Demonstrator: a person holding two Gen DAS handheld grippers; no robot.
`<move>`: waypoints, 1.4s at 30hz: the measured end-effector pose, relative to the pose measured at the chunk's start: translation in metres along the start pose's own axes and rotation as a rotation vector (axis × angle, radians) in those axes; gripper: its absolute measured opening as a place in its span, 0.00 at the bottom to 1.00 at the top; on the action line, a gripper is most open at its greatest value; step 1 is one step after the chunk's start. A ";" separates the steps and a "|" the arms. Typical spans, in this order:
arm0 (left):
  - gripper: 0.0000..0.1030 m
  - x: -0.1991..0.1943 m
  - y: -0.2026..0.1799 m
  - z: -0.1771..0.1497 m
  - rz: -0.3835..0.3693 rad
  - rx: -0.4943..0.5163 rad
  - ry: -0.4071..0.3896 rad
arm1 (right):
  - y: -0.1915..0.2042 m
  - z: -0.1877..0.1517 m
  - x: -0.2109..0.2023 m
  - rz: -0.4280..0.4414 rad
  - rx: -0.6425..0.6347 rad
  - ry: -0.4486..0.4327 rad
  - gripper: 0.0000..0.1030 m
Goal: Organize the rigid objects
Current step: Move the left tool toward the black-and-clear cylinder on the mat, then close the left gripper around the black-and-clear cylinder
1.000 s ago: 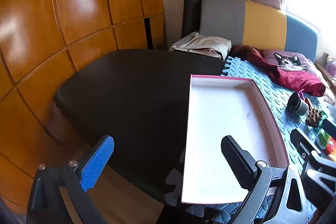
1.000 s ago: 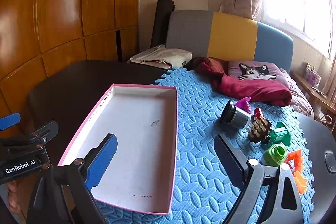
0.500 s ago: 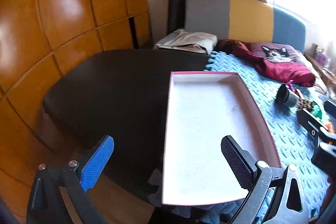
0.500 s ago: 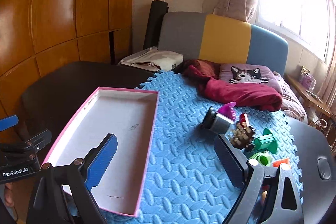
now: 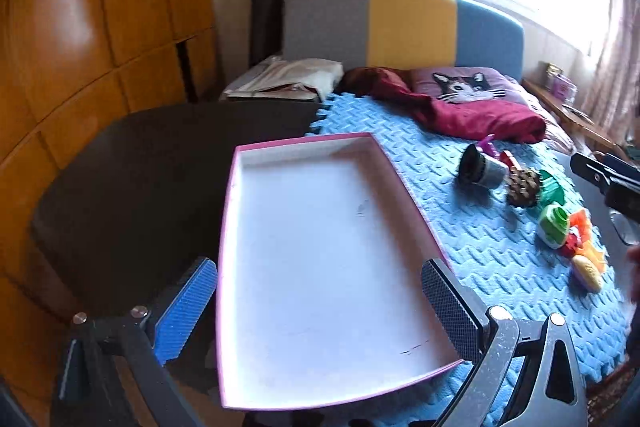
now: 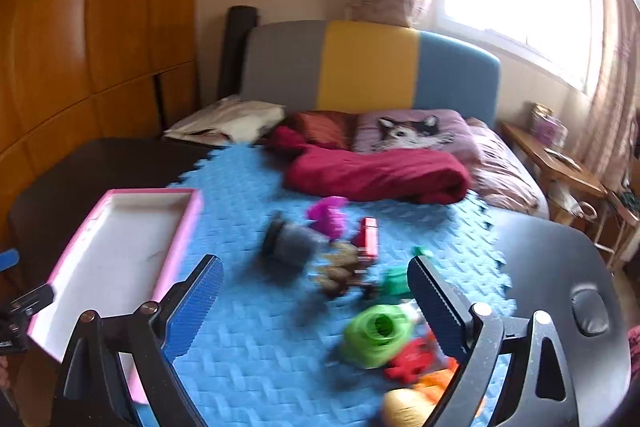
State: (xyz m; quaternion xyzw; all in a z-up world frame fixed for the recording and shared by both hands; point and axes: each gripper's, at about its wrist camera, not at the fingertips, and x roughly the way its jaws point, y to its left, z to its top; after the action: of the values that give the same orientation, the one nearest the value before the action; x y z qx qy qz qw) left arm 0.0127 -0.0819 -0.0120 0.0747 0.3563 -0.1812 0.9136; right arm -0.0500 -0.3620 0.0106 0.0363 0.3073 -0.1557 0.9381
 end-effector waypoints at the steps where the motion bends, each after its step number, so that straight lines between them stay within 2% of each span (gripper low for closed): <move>1: 1.00 -0.001 -0.004 0.001 -0.008 0.013 -0.003 | -0.010 0.000 0.003 -0.005 0.015 0.003 0.92; 5: 1.00 0.003 -0.019 0.007 -0.038 0.047 -0.008 | -0.056 -0.006 0.018 -0.032 0.096 0.011 0.92; 8: 1.00 0.010 -0.029 0.012 -0.072 0.058 0.010 | -0.087 -0.016 0.032 -0.028 0.207 0.032 0.92; 10: 1.00 0.015 -0.036 0.016 -0.109 0.051 0.029 | -0.099 -0.018 0.037 -0.027 0.269 0.063 0.92; 13: 1.00 0.026 -0.047 0.022 -0.132 0.057 0.054 | -0.109 -0.020 0.035 -0.002 0.330 0.053 0.93; 17: 1.00 0.033 -0.066 0.031 -0.188 0.073 0.051 | -0.119 -0.024 0.043 0.000 0.388 0.102 0.93; 21: 1.00 0.039 -0.085 0.039 -0.222 0.106 0.039 | -0.127 -0.026 0.043 -0.002 0.424 0.114 0.93; 25: 1.00 0.054 -0.100 0.049 -0.274 0.104 0.075 | -0.131 -0.027 0.042 -0.009 0.448 0.114 0.93; 29: 1.00 0.073 -0.123 0.059 -0.262 0.159 0.124 | -0.133 -0.027 0.041 0.001 0.464 0.111 0.93; 32: 1.00 0.086 -0.135 0.066 -0.214 0.174 0.119 | -0.133 -0.026 0.040 0.006 0.465 0.104 0.93; 36: 1.00 0.106 -0.147 0.081 -0.207 0.156 0.121 | -0.132 -0.025 0.039 0.013 0.460 0.100 0.93; 42: 1.00 0.143 -0.171 0.104 -0.274 0.154 0.219 | -0.131 -0.024 0.040 0.022 0.458 0.104 0.93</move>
State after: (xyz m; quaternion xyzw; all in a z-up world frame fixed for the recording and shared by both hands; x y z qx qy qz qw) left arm 0.1090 -0.3074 -0.0341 0.1142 0.4457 -0.3215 0.8276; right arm -0.0746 -0.4928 -0.0285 0.2595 0.3117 -0.2092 0.8898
